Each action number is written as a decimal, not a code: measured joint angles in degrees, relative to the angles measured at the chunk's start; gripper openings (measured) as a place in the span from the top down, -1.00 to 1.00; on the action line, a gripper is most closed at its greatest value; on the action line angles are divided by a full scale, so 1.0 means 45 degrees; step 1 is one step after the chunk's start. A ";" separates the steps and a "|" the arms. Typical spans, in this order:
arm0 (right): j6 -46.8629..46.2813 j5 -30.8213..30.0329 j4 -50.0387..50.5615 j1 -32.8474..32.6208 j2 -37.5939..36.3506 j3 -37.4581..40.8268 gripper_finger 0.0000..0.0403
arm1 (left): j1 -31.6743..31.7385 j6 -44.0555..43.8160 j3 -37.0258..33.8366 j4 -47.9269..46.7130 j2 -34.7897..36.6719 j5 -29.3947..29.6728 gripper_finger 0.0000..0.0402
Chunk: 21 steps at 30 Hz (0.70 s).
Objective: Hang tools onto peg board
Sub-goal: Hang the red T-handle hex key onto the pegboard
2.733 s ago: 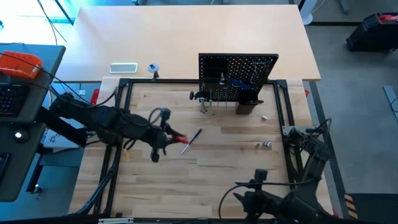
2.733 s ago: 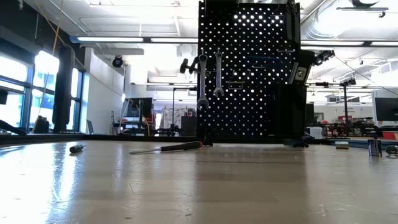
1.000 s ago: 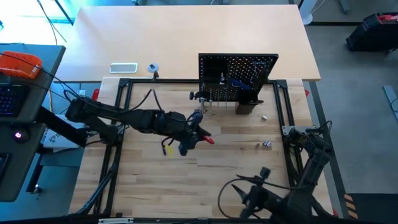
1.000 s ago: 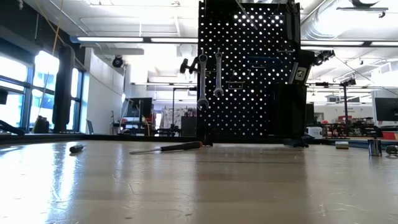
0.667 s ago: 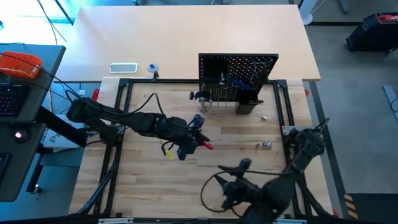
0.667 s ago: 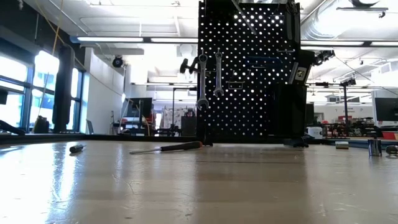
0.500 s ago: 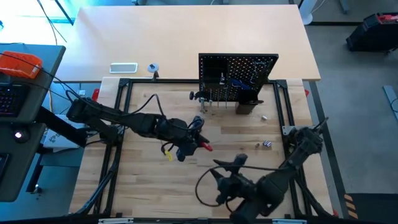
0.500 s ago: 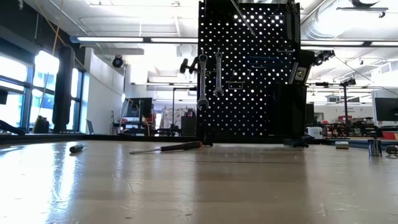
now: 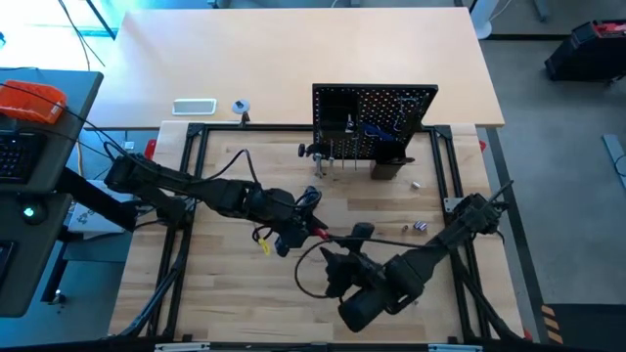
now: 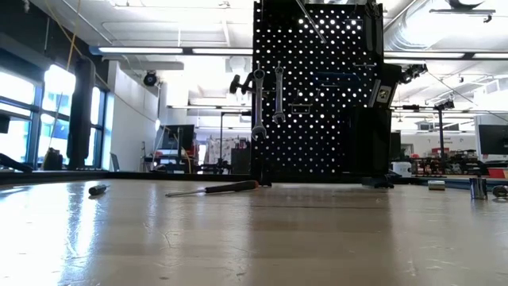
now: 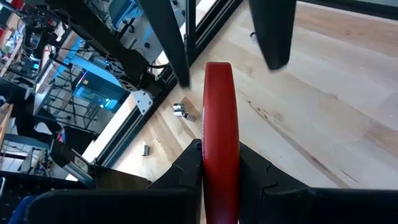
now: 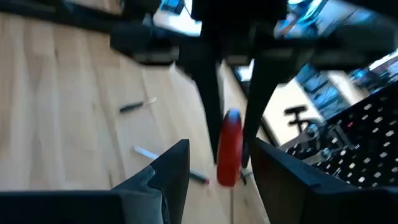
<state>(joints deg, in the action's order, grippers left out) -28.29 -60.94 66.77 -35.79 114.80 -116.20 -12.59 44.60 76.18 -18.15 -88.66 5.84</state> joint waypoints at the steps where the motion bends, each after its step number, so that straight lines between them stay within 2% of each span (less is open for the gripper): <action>1: -0.0120 0.0295 0.0170 0.0109 0.0000 0.0000 0.18 | -0.0008 0.0000 0.0000 0.0015 0.0000 -0.0009 0.79; 4: -0.0565 0.0800 0.0512 0.0427 0.0005 0.0000 0.18 | -0.0076 0.0014 0.0000 0.0028 0.0000 -0.0018 0.79; 9: -0.0609 0.0802 0.0533 0.0613 0.0005 0.0000 0.23 | -0.0138 0.0010 0.0000 0.0031 0.0000 -0.0024 0.79; 21: -0.0508 0.1116 0.0580 0.0790 0.0078 0.0005 0.73 | -0.0123 -0.0105 0.0005 0.0024 -0.0141 0.0006 0.79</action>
<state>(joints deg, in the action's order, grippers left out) -30.57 -55.92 69.37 -32.24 115.15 -116.18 -13.15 44.13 76.20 -18.04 -89.30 5.87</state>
